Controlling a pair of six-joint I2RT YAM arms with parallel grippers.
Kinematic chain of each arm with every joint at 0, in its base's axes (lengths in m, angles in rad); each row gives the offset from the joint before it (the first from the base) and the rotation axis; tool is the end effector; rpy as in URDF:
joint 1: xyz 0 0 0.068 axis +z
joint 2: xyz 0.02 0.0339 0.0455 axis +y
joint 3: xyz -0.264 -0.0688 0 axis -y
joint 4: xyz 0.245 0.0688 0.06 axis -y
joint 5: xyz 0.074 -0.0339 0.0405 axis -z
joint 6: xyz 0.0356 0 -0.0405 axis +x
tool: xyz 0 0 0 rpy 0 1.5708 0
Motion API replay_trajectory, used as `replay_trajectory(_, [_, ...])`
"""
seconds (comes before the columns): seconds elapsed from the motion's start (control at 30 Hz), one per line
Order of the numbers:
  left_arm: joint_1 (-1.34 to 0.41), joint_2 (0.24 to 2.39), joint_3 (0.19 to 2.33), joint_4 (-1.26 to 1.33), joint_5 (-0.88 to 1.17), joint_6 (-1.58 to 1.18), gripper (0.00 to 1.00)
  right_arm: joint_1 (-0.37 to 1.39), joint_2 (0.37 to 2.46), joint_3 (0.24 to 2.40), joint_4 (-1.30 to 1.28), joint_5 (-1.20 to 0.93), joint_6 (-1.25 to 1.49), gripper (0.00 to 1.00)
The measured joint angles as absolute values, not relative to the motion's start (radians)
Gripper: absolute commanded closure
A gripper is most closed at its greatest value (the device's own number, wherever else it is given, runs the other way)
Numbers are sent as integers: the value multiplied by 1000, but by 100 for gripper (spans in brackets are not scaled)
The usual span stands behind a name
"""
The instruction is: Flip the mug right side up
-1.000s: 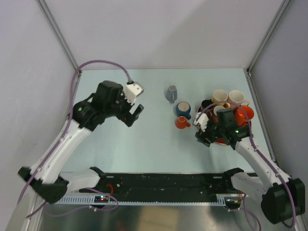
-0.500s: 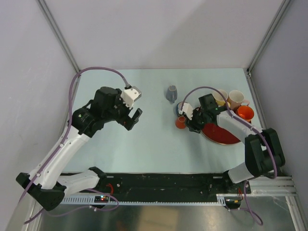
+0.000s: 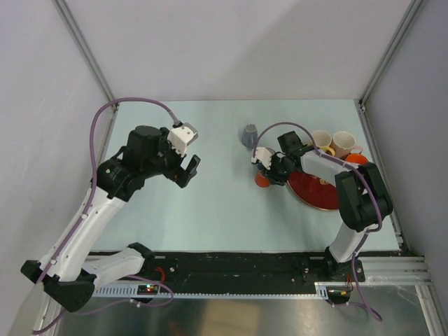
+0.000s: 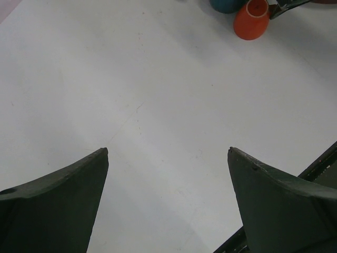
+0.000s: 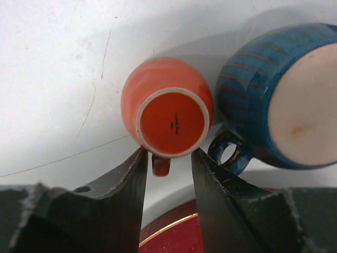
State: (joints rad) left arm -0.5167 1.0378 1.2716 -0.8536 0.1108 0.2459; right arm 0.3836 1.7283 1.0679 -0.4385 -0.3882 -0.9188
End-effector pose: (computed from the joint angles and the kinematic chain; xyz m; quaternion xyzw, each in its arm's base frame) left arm 0.1714 -0.1019 0.3925 0.3539 0.8145 -0.1105 0.4462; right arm 0.3105 0.1399 0.1761 -0.6141 0.7315 0.1202 0.2708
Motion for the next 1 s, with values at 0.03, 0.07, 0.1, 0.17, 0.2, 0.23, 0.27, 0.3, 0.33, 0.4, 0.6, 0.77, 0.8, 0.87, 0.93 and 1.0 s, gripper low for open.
replay_trajectory(0.03, [-515, 1038, 1272, -854, 112, 247, 2, 385, 1741, 1076, -438, -385, -922, 60])
replay_trajectory(0.07, [-513, 1038, 1272, -854, 112, 247, 2, 386, 1750, 1082, -437, -382, -924, 62])
replay_trajectory(0.1, [-513, 1038, 1271, -854, 112, 248, 2, 389, 1760, 1089, -437, -379, -929, 63])
replay_trajectory(0.17, [-512, 1037, 1272, -854, 112, 253, 2, 392, 1777, 1097, -437, -375, -941, 67])
replay_trajectory(0.2, [-512, 1037, 1272, -854, 112, 255, 2, 392, 1783, 1097, -437, -373, -945, 70])
replay_trajectory(0.23, [-512, 1037, 1272, -854, 112, 256, 2, 394, 1790, 1098, -439, -371, -949, 73])
replay_trajectory(0.27, [-511, 1037, 1272, -854, 112, 259, 3, 395, 1794, 1098, -440, -370, -953, 77])
replay_trajectory(0.3, [-511, 1037, 1272, -854, 112, 262, 3, 396, 1798, 1098, -442, -370, -956, 80])
replay_trajectory(0.33, [-511, 1037, 1272, -854, 112, 263, 4, 397, 1801, 1098, -444, -370, -958, 85])
replay_trajectory(0.4, [-509, 1036, 1272, -854, 112, 267, 5, 399, 1802, 1102, -450, -371, -962, 93])
replay_trajectory(0.6, [-507, 1031, 1269, -851, 113, 292, 8, 431, 1783, 1117, -506, -410, -909, 100])
replay_trajectory(0.77, [-507, 1023, 1255, -846, 129, 353, 9, 470, 1707, 1202, -624, -546, -812, 100])
replay_trajectory(0.8, [-507, 1018, 1253, -839, 137, 374, 9, 474, 1695, 1240, -657, -588, -791, 100])
replay_trajectory(0.87, [-508, 993, 1236, -812, 152, 426, 9, 482, 1685, 1329, -723, -674, -755, 100])
replay_trajectory(0.93, [-515, 949, 1202, -773, 167, 491, 10, 485, 1686, 1451, -800, -782, -719, 100])
replay_trajectory(1.0, [-528, 902, 1168, -731, 174, 557, 10, 485, 1692, 1552, -861, -878, -685, 100])
